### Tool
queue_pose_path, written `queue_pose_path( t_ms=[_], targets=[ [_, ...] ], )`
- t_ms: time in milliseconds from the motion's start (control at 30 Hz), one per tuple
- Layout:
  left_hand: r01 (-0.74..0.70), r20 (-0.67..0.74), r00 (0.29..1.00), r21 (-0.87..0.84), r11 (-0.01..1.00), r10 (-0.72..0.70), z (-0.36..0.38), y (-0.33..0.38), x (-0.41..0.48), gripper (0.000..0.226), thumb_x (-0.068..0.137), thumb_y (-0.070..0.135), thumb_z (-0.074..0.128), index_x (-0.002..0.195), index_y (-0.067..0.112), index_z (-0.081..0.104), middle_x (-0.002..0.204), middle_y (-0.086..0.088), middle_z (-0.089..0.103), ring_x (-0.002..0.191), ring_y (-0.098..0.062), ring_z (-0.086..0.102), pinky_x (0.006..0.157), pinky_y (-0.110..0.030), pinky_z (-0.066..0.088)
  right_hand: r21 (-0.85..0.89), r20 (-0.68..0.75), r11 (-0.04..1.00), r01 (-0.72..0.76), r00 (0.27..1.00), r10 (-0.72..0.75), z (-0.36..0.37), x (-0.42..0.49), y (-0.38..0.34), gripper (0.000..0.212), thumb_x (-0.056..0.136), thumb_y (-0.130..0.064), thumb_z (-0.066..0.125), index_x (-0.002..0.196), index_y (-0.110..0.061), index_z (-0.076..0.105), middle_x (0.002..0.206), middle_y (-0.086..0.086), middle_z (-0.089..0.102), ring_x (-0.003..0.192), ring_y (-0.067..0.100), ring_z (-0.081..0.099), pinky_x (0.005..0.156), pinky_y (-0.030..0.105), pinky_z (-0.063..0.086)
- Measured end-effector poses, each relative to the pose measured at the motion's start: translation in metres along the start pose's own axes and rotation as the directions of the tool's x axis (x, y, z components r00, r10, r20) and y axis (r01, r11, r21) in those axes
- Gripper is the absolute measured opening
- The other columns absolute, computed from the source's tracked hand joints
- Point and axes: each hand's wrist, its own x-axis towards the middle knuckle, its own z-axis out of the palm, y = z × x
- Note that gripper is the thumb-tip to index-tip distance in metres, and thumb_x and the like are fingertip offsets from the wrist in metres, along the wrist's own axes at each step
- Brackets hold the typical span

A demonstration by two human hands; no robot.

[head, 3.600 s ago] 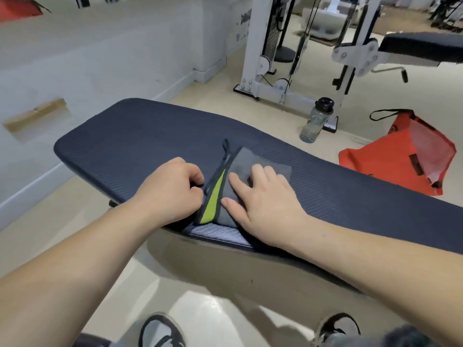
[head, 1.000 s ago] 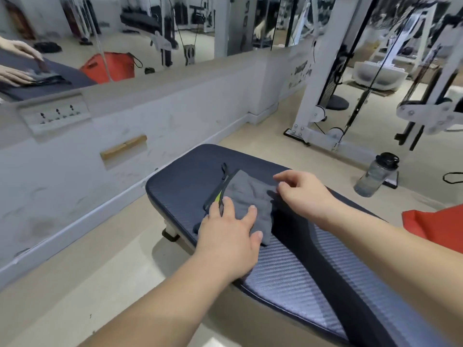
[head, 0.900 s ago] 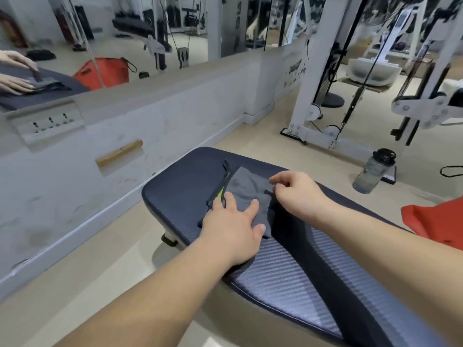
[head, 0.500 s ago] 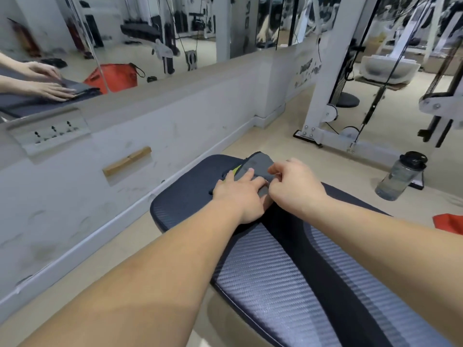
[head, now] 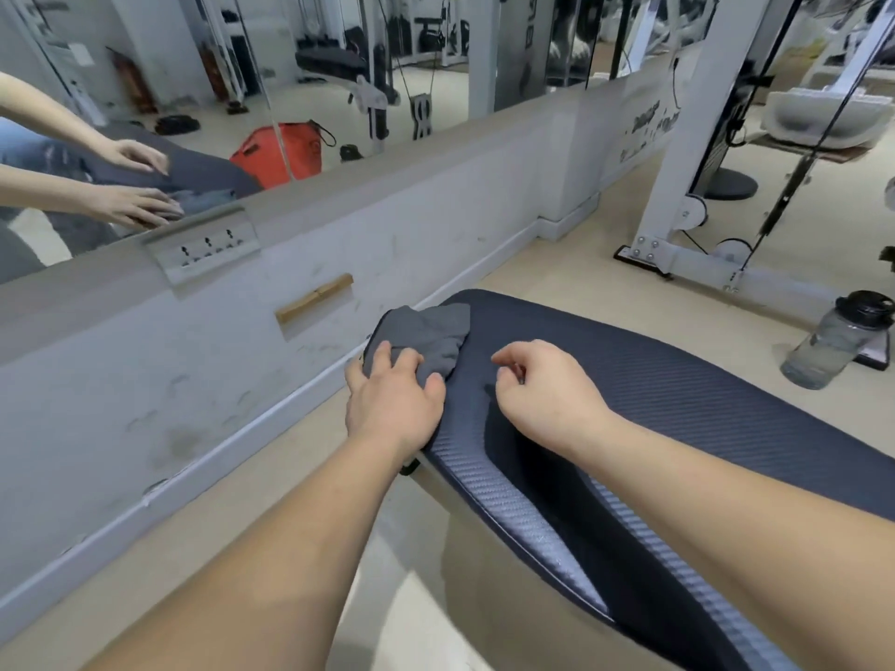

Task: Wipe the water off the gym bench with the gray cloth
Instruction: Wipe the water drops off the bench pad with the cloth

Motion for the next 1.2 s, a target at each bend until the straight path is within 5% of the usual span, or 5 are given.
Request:
queue_pose_path(
  t_ms=[433,700,900,1033,1200],
  targets=[
    [0.131,-0.108,0.977,-0.367,0.921,-0.182,0.022,0.042,-0.135,0.041,0.094,0.027,0.056,0.133,0.015,0.055,0.136,-0.012,0.052,0.114,-0.037,0.059,0.091,-0.039,0.047,0.109,0.016,0.989,-0.103,0.995,0.102,-0.031,-0.125,0.030,0.034,0.098,-0.030,0.046,0.126,-0.030,0.066,0.112,-0.009,0.068,0.104,0.016,0.064,0.097,0.041,0.053],
    [0.184,0.012,0.978,-0.516,0.837,-0.208,0.055,0.094,-0.252,0.026,0.090,0.022,0.062,0.115,0.022,0.055,0.134,-0.008,0.040,0.078,-0.028,0.057,0.080,-0.033,0.047,0.326,0.155,0.868,-0.375,0.927,0.342,-0.075,-0.203,0.054,0.032,0.090,-0.031,0.051,0.092,-0.004,0.068,0.074,-0.001,0.066,0.063,0.021,0.058,0.061,0.032,0.050],
    [0.282,0.158,0.956,-0.729,0.624,-0.248,0.091,0.157,-0.328,0.017,0.086,0.016,0.062,0.097,0.019,0.050,0.116,-0.001,0.040,0.081,-0.028,0.058,0.076,-0.037,0.049,0.202,0.242,0.841,-0.502,0.858,0.454,-0.117,-0.269,0.092,0.037,0.093,-0.037,0.052,0.077,-0.007,0.067,0.063,-0.001,0.068,0.058,0.019,0.064,0.061,0.036,0.059],
    [0.330,0.288,0.943,-0.751,0.572,-0.165,0.111,0.205,-0.379,0.024,0.082,0.019,0.069,0.088,0.020,0.046,0.109,0.000,0.041,0.082,-0.030,0.057,0.074,-0.038,0.054,0.114,0.116,0.817,-0.565,0.824,0.554,-0.155,-0.314,0.135,0.038,0.098,-0.034,0.047,0.077,-0.009,0.066,0.051,-0.006,0.066,0.054,0.021,0.059,0.053,0.032,0.053],
    [0.274,0.397,0.918,-0.656,0.703,0.013,0.139,0.250,-0.433,0.034,0.074,0.027,0.082,0.084,0.019,0.051,0.107,0.000,0.030,0.062,-0.023,0.054,0.076,-0.039,0.057,-0.025,0.047,0.700,-0.714,0.698,0.714,-0.187,-0.378,0.189,0.031,0.095,-0.031,0.041,0.085,-0.011,0.063,0.077,0.009,0.075,0.067,0.031,0.075,0.067,0.048,0.065]
  ],
)
